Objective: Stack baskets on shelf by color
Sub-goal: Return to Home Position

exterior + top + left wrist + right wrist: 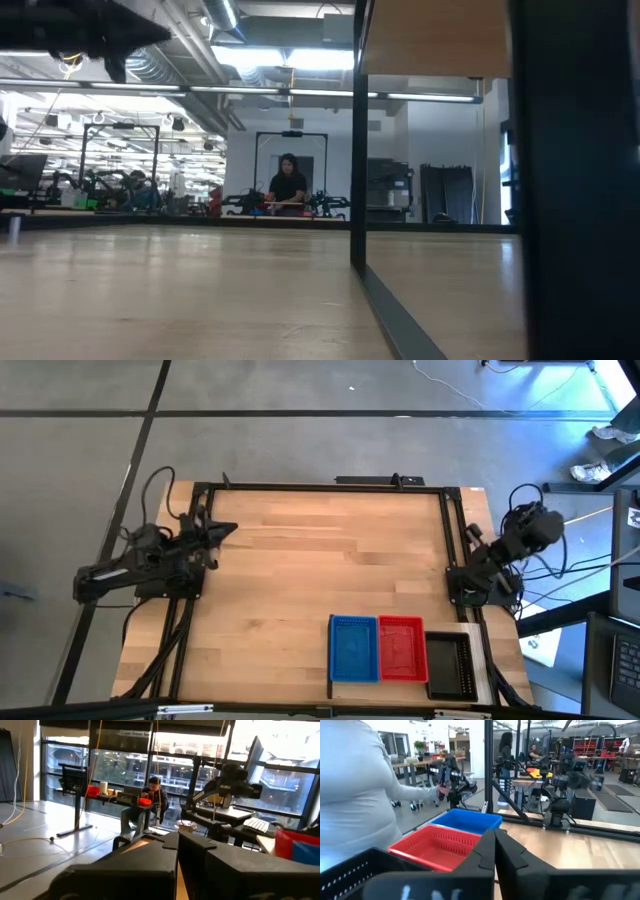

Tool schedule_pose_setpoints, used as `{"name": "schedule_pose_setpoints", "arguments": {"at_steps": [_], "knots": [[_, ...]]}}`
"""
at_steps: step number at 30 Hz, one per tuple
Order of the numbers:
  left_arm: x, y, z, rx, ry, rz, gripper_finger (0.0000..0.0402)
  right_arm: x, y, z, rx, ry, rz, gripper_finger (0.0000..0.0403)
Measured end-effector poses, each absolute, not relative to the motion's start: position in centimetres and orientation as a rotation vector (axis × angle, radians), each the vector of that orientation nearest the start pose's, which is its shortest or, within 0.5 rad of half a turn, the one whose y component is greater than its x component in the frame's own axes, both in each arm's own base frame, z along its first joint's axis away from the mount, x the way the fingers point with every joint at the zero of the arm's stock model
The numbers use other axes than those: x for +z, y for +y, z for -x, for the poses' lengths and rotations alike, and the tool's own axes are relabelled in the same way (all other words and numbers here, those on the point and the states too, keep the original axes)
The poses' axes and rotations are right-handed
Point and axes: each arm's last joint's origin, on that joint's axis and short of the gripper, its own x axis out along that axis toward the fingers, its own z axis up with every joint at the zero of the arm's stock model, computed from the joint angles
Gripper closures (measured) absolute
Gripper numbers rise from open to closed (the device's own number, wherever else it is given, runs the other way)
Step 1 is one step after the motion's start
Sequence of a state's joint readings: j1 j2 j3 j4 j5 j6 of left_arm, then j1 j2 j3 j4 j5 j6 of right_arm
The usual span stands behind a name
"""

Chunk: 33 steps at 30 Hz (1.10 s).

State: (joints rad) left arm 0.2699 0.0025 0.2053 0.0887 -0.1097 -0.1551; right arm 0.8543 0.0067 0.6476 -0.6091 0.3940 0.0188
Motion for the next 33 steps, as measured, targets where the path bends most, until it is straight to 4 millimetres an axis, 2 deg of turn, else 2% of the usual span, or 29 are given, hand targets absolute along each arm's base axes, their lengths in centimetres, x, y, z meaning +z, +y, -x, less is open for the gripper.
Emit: {"name": "schedule_pose_setpoints", "arguments": {"at_steps": [9,17,29,33], "knots": [[19.4,2.8,-8.8,0.362,-0.338,0.132,0.0401,27.5,2.3,-3.5,0.463,-0.028,-0.04,0.0403],[19.0,2.7,-9.0,0.334,-0.278,0.094,0.0401,25.2,3.2,-4.5,0.408,0.021,0.001,0.0403],[18.9,2.7,-9.0,0.317,-0.266,0.067,0.0401,22.6,3.1,-5.6,-0.016,0.042,0.028,0.0403],[18.9,2.7,-9.0,0.317,-0.265,0.067,0.0401,21.0,3.4,-6.1,-0.082,0.06,0.054,0.0403]]}}
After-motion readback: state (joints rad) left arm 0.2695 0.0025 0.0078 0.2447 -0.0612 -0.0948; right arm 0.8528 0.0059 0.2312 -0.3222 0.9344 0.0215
